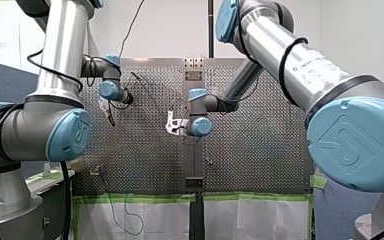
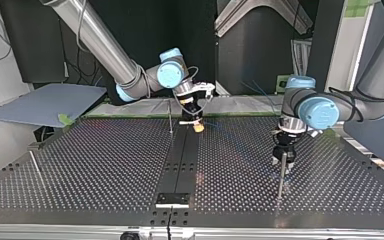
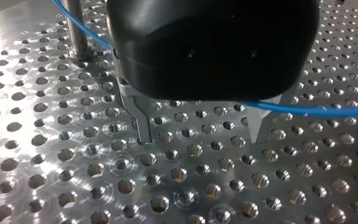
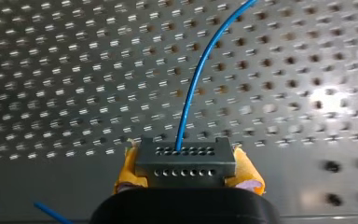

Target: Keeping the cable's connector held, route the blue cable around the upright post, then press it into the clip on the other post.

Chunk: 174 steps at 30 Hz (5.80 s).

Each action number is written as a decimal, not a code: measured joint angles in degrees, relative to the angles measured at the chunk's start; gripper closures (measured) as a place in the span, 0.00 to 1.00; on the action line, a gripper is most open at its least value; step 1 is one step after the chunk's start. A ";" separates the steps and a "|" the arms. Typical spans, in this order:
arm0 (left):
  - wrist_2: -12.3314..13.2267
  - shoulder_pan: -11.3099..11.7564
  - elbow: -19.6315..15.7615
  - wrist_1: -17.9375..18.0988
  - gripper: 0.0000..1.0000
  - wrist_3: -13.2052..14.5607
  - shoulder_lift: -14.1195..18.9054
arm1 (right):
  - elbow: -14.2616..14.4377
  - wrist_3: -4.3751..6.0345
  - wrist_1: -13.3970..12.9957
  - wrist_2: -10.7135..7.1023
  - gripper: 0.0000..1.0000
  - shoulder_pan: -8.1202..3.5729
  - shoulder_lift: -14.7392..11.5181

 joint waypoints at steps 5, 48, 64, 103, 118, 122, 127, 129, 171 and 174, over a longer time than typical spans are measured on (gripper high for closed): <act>0.11 -0.17 -0.01 0.06 0.02 -0.12 -0.10 | 0.39 -0.12 -0.06 0.31 1.00 -0.10 2.53; -0.27 -0.36 0.01 0.25 0.02 -0.55 -1.99 | 8.84 2.78 -11.44 6.51 1.00 -3.20 22.93; -0.30 -0.36 -0.01 0.29 0.02 -0.71 -2.00 | 12.51 3.63 -18.91 6.93 1.00 -7.12 23.63; -0.59 0.17 0.01 0.68 0.02 -2.52 -2.00 | 28.25 -2.16 -33.34 8.88 1.00 -11.10 13.72; -2.42 0.34 0.01 0.42 0.04 -3.05 -2.02 | 37.38 -2.51 -38.94 9.65 1.00 -11.63 7.87; -3.62 0.26 0.00 -0.43 0.04 -3.48 -1.99 | 39.78 -2.45 -40.65 9.58 1.00 -11.66 7.80; -4.99 -0.05 -0.02 -1.64 0.02 -4.72 -1.99 | 42.76 -2.49 -42.65 9.54 1.00 -11.54 7.74; -5.12 -0.18 -0.02 -1.93 0.02 -5.07 -1.98 | 43.93 -2.52 -43.14 9.53 1.00 -11.46 7.72; -8.13 1.79 -4.41 -7.54 0.02 -24.15 -1.75 | 45.50 -2.03 -48.70 5.37 1.00 -12.86 7.61; -7.79 2.30 -5.93 -5.92 0.02 -25.64 -1.11 | 45.50 -2.02 -48.69 5.30 1.00 -12.86 7.61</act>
